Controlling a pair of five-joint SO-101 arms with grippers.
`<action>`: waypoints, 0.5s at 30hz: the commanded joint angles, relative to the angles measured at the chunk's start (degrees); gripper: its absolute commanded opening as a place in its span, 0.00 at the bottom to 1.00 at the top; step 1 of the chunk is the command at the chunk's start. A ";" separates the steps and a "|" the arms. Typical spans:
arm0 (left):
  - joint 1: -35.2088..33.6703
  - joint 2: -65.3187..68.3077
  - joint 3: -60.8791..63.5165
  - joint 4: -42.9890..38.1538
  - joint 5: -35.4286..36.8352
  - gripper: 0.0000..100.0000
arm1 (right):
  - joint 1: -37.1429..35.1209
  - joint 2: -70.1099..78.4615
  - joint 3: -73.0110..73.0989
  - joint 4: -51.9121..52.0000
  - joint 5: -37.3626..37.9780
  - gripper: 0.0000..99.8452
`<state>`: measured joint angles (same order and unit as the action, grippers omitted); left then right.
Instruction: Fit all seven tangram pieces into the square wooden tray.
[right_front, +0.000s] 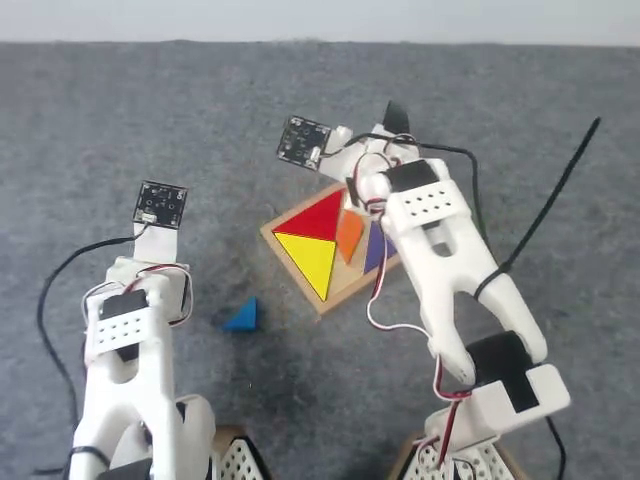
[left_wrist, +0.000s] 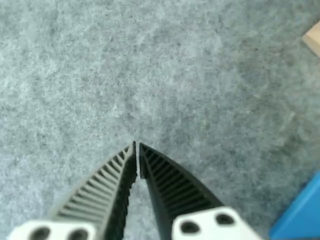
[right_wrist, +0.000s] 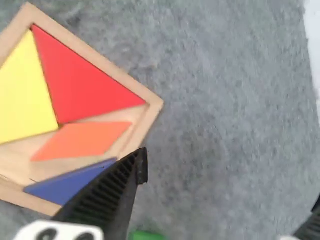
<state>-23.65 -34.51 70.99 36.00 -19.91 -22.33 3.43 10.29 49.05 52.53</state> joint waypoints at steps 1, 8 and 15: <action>-0.26 -1.93 -0.13 -1.05 -0.62 0.02 | 0.66 -0.40 -3.08 3.65 0.44 0.49; -0.26 -1.93 -0.13 -1.05 -0.62 0.02 | -7.08 -1.10 8.53 8.04 3.87 0.49; -0.26 -1.93 -0.13 -1.05 -0.62 0.02 | -10.15 -1.63 21.63 -3.38 4.48 0.50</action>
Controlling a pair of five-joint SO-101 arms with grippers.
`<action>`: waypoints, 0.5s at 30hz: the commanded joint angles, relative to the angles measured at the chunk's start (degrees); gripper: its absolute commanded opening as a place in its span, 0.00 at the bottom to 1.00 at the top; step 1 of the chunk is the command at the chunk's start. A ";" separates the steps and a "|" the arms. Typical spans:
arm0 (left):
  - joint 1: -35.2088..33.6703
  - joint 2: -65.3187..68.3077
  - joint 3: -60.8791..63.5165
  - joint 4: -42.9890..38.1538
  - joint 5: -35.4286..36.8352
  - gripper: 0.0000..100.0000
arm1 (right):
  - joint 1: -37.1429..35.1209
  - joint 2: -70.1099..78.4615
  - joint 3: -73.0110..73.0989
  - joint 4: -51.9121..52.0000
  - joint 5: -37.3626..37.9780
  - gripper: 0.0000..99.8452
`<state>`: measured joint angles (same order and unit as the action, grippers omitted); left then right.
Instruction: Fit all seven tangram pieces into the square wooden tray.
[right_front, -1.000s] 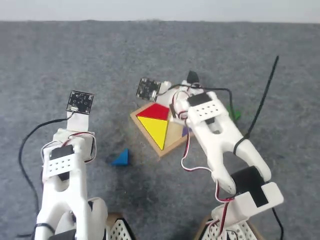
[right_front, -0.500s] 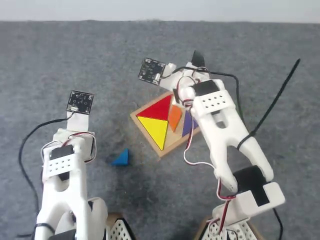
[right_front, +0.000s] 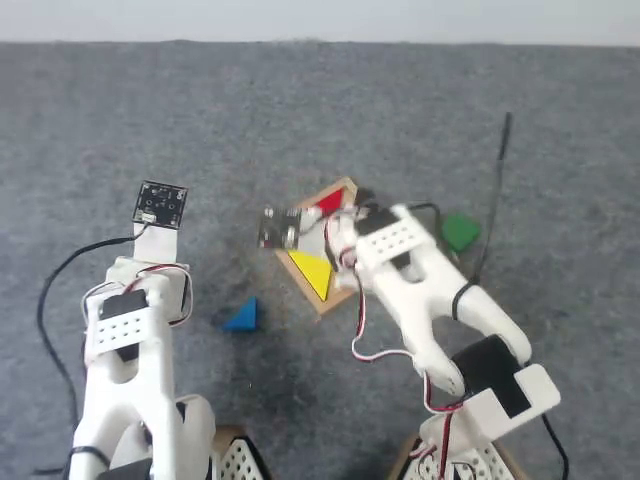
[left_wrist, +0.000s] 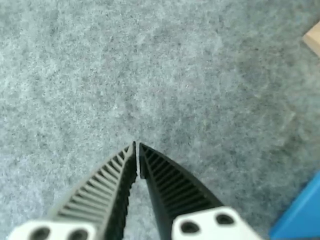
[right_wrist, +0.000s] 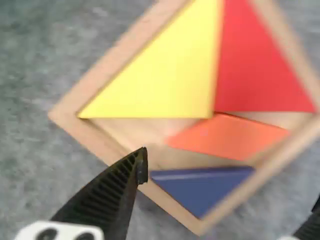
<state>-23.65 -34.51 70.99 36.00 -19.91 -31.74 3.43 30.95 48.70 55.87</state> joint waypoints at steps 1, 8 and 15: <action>-0.26 -1.93 -0.13 -1.05 -0.62 0.02 | -0.57 -1.54 0.97 -3.12 1.49 0.50; -0.26 -1.93 -0.13 -1.05 -0.62 0.02 | -0.31 3.74 -1.14 -5.32 3.78 0.49; -0.26 -1.93 -0.13 -1.05 -0.62 0.02 | 2.15 11.30 -12.75 4.88 7.47 0.49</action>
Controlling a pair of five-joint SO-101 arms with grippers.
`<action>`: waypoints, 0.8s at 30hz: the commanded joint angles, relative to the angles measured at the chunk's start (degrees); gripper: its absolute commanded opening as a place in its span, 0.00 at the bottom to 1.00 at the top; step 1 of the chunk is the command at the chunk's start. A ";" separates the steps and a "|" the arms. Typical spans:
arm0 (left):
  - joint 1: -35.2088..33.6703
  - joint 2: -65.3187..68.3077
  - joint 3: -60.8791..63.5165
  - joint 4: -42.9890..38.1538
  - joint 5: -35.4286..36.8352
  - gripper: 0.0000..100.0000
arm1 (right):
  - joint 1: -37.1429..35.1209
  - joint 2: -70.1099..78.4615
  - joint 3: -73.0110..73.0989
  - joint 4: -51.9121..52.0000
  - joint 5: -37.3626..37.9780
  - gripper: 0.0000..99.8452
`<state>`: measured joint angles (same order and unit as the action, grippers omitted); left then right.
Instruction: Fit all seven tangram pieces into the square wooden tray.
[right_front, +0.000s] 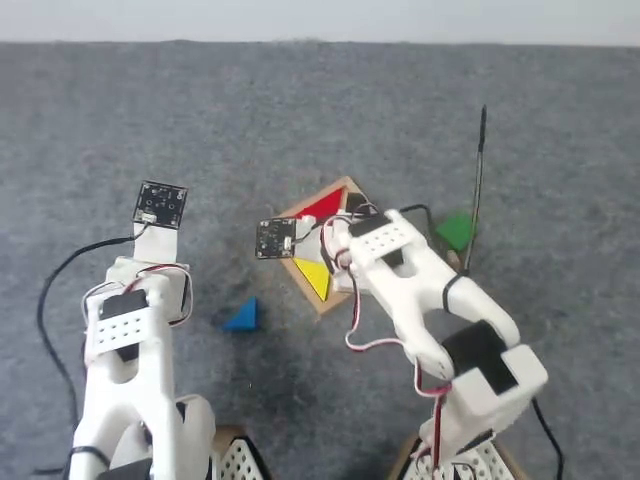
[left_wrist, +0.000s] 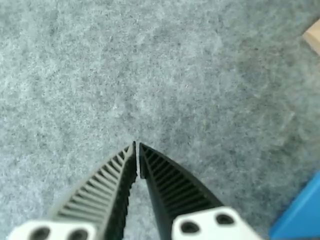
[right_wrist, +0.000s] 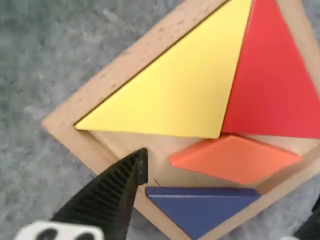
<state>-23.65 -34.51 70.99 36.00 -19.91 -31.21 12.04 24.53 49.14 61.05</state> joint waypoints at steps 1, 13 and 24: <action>-0.26 -1.93 -0.13 -1.05 -0.62 0.02 | 1.71 3.74 -8.53 6.37 2.64 0.49; -0.26 -1.93 -0.13 -0.97 -0.62 0.02 | 3.65 16.22 -28.13 24.57 10.20 0.49; -0.26 -1.93 -0.13 -0.97 -0.62 0.02 | 5.76 20.62 -34.20 31.96 13.36 0.49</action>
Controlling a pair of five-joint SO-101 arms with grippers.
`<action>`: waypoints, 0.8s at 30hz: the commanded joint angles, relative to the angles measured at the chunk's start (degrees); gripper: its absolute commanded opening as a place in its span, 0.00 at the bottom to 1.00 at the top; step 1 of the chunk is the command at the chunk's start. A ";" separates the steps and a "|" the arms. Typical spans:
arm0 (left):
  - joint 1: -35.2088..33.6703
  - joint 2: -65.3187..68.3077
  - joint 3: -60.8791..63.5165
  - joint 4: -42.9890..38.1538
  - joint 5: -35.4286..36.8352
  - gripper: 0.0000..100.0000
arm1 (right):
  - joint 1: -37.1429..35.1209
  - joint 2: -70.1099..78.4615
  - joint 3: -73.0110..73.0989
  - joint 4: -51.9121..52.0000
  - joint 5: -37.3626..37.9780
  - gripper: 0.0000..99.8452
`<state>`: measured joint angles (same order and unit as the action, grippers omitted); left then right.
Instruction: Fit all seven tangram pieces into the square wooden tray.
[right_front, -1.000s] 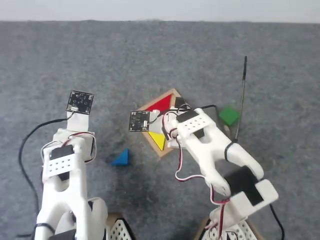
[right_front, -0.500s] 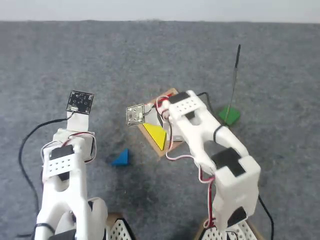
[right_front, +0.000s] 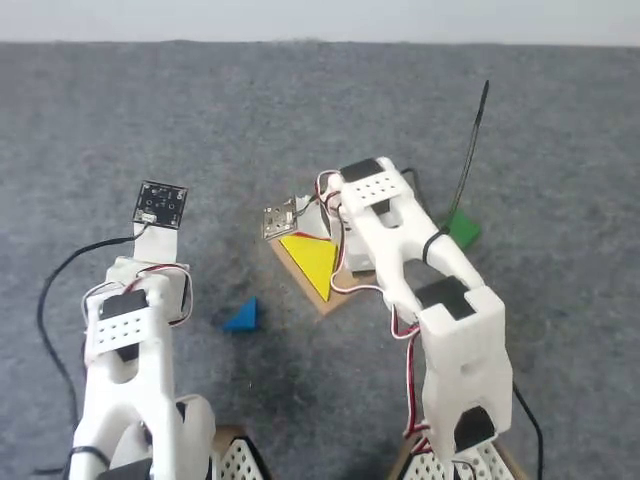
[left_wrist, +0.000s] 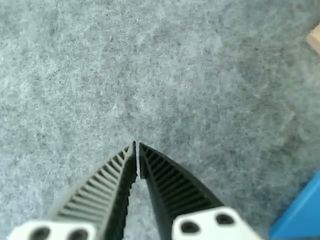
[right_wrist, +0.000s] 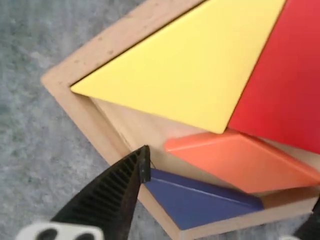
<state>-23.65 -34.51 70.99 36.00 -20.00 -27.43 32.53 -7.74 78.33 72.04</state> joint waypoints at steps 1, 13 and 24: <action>-0.26 -1.93 -0.13 -0.97 -0.53 0.02 | 1.80 0.13 -2.02 3.38 2.73 0.49; -0.26 -1.93 -0.13 -0.97 -0.53 0.02 | -0.13 0.84 -2.29 4.62 2.99 0.49; -0.26 -1.93 -0.13 -0.97 -0.53 0.02 | -0.84 9.80 -16.88 14.46 2.99 0.49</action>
<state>-23.65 -34.51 70.99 36.00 -20.00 -27.78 39.47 -18.55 88.79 74.24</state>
